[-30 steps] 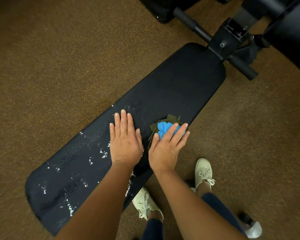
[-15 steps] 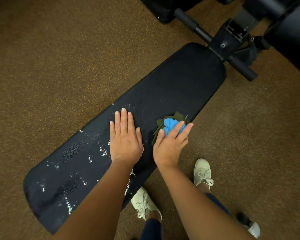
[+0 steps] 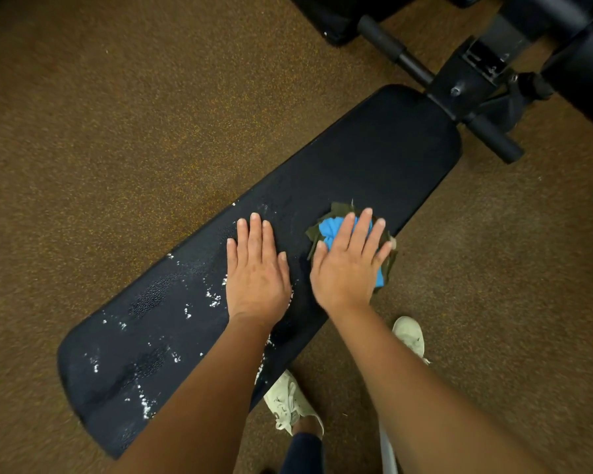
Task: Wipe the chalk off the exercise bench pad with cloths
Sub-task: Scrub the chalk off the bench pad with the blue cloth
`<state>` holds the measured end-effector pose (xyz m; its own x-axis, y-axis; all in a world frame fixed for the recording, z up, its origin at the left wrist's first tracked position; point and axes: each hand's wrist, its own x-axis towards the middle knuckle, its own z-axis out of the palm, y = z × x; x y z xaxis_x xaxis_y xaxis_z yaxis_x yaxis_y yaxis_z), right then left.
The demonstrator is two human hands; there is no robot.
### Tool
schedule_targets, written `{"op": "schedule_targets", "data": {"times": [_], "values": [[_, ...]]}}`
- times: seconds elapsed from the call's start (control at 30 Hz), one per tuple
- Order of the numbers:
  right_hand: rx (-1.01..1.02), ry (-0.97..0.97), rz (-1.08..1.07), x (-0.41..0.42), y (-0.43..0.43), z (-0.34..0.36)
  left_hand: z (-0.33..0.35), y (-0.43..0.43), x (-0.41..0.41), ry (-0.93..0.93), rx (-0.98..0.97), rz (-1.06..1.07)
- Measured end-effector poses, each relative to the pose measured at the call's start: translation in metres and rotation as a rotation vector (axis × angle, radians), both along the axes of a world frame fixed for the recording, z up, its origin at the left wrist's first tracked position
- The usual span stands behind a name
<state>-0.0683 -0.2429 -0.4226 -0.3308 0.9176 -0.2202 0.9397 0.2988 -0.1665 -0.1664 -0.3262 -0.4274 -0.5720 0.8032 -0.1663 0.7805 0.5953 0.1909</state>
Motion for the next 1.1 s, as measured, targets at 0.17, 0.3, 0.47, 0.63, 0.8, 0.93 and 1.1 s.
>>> {"op": "schedule_targets", "data": {"times": [0.17, 0.3, 0.47, 0.63, 0.8, 0.93, 1.1], "values": [[0.019, 0.007, 0.189, -0.013, 0.016, 0.004, -0.001, 0.0, 0.001, 0.01, 0.0, 0.006], [0.012, -0.01, 0.593, 0.02, 0.03, 0.003, -0.001, 0.0, 0.001, 0.006, 0.006, 0.008], [0.032, -0.036, 0.354, -0.018, 0.038, 0.004, -0.001, 0.0, 0.0, 0.001, 0.011, 0.009], [-0.002, 0.008, 0.701, -0.002, 0.04, 0.006, -0.002, -0.001, 0.0, -0.001, 0.032, 0.016], [0.009, -0.017, 0.541, -0.016, 0.053, 0.005, -0.001, 0.0, 0.001, -0.001, 0.036, 0.025], [0.002, 0.002, 0.587, -0.037, 0.032, 0.005, -0.002, -0.001, 0.001, -0.007, 0.039, 0.074], [0.021, 0.016, 0.786, -0.013, 0.056, 0.004, 0.001, -0.003, -0.003, -0.002, 0.031, 0.098]]}}
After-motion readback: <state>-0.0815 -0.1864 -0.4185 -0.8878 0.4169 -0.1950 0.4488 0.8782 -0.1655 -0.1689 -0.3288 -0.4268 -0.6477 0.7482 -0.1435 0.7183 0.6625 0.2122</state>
